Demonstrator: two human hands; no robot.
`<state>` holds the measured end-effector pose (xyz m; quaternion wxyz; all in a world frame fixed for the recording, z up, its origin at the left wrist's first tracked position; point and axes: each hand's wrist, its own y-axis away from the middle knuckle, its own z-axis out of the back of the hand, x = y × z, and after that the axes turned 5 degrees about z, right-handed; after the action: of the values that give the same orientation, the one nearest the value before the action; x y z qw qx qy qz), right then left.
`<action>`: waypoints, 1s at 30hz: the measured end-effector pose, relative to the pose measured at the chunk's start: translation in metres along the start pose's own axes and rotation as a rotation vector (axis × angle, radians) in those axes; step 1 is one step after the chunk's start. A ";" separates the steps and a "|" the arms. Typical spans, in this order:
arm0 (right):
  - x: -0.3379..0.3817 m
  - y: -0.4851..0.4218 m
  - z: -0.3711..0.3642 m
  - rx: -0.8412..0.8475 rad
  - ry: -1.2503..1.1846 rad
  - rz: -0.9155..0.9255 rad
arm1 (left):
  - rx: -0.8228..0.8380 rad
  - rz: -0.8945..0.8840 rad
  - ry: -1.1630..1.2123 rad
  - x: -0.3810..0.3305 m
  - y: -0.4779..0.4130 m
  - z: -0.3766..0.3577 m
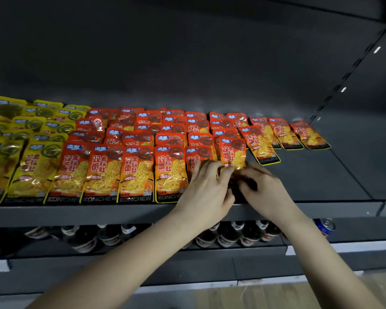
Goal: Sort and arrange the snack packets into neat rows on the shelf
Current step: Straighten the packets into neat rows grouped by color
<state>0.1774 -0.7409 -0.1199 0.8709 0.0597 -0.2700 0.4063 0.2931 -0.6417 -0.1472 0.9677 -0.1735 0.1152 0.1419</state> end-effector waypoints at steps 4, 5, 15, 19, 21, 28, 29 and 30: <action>0.000 -0.006 -0.002 0.059 0.028 0.032 | -0.014 0.004 0.006 0.000 0.000 0.000; -0.001 -0.008 -0.002 0.062 0.034 0.047 | 0.007 0.012 -0.005 0.000 -0.001 0.000; -0.034 -0.032 0.047 -0.065 -0.013 0.071 | -0.016 0.065 -0.026 -0.030 -0.042 0.008; -0.061 -0.046 0.066 0.038 0.021 0.026 | 0.048 0.061 -0.075 -0.056 -0.072 0.002; -0.073 -0.053 0.072 0.101 0.024 0.025 | 0.118 0.096 -0.162 -0.066 -0.086 -0.005; -0.099 -0.074 0.073 0.249 0.056 0.091 | 0.244 0.200 -0.331 -0.087 -0.117 -0.030; -0.102 -0.075 0.070 0.268 0.054 0.109 | 0.241 0.211 -0.335 -0.090 -0.118 -0.033; -0.104 -0.075 0.068 0.281 0.049 0.129 | 0.237 0.224 -0.333 -0.092 -0.120 -0.035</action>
<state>0.1499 -0.8830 -0.1079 0.8324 0.1537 -0.1924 0.4964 0.2386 -0.7839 -0.1183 0.9652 -0.0190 -0.0115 0.2605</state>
